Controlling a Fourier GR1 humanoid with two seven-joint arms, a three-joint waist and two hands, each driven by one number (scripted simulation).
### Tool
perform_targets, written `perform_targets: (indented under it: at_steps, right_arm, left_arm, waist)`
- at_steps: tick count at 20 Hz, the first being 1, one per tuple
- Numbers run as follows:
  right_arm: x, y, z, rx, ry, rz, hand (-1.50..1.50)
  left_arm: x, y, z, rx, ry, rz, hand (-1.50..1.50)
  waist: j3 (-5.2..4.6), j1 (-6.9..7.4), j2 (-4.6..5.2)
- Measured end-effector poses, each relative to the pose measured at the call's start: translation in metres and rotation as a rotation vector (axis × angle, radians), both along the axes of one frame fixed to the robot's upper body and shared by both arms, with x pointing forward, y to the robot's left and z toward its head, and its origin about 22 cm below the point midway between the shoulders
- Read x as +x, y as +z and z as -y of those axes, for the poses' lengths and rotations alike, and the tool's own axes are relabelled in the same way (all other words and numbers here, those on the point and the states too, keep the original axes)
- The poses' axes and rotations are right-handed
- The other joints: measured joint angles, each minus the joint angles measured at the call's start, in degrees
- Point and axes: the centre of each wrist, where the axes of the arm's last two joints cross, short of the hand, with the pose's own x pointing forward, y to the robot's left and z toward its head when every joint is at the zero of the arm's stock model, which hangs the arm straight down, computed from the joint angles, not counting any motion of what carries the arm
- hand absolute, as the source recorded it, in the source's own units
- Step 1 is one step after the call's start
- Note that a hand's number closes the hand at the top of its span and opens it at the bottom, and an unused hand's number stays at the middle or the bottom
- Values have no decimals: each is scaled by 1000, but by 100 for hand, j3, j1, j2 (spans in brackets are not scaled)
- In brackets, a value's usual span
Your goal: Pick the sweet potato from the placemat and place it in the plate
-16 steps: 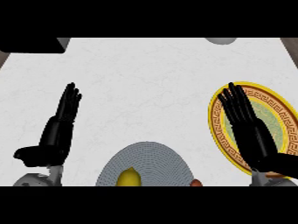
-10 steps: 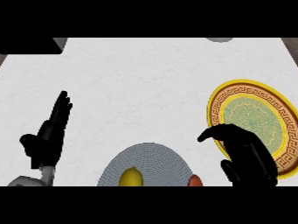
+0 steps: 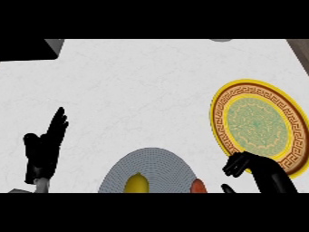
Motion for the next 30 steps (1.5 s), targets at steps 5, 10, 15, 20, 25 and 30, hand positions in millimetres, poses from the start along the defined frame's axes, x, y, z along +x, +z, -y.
perform_targets:
  at_steps: [5, 10, 15, 20, 25, 30]
  right_arm:
    - [-32, -41, 9, 113, 151, 30, -150]
    - [-29, -42, 26, -139, 226, 125, -150]
    - [-20, -18, 47, -406, 232, 186, -150]
    - [-12, 10, 42, -611, 314, 160, -150]
    - [-11, 28, 28, -764, 429, 90, -150]
    - [-14, 27, 10, -851, 492, 38, -150]
  left_arm:
    - [11, 6, 5, -2, -15, -19, 0]
    - [15, 5, 8, 0, -23, -27, 0]
    - [19, 11, 13, -1, -27, -33, 0]
    - [19, 8, 16, 1, -36, -34, 0]
    - [17, 9, 17, 3, -37, -31, 0]
    - [17, 9, 16, 0, -38, -35, 0]
  waist:
    - [1, 95, 14]
    - [-12, 159, 12]
    - [-19, 179, 8]
    - [-26, 207, 15]
    - [-24, 231, 17]
    - [-22, 230, 19]
